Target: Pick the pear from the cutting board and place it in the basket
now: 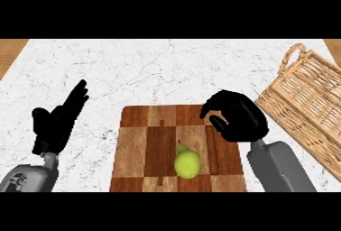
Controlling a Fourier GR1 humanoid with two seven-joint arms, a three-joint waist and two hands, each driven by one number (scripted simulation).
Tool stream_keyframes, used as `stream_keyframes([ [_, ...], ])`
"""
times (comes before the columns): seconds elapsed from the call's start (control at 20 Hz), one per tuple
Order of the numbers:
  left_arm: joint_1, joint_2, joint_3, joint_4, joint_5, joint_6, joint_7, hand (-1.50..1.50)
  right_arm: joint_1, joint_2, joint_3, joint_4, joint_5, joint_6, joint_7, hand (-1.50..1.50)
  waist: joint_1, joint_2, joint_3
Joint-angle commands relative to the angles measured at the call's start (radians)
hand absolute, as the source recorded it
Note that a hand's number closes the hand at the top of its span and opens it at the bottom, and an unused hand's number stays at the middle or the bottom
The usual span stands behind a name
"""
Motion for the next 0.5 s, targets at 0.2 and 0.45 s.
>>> stream_keyframes([
  [0.2,-0.046,0.003,0.027,0.14,-0.028,-0.006,0.008,0.0,-0.04,0.134,0.231,-0.151,0.308,-0.327,-0.033,-1.5,-0.062,-0.023,-0.009],
  [0.45,-0.062,0.003,0.015,0.146,-0.059,0.016,0.018,0.0,-0.252,-0.19,0.19,-0.079,0.461,-0.182,0.143,-1.5,-0.052,-0.019,-0.012],
])
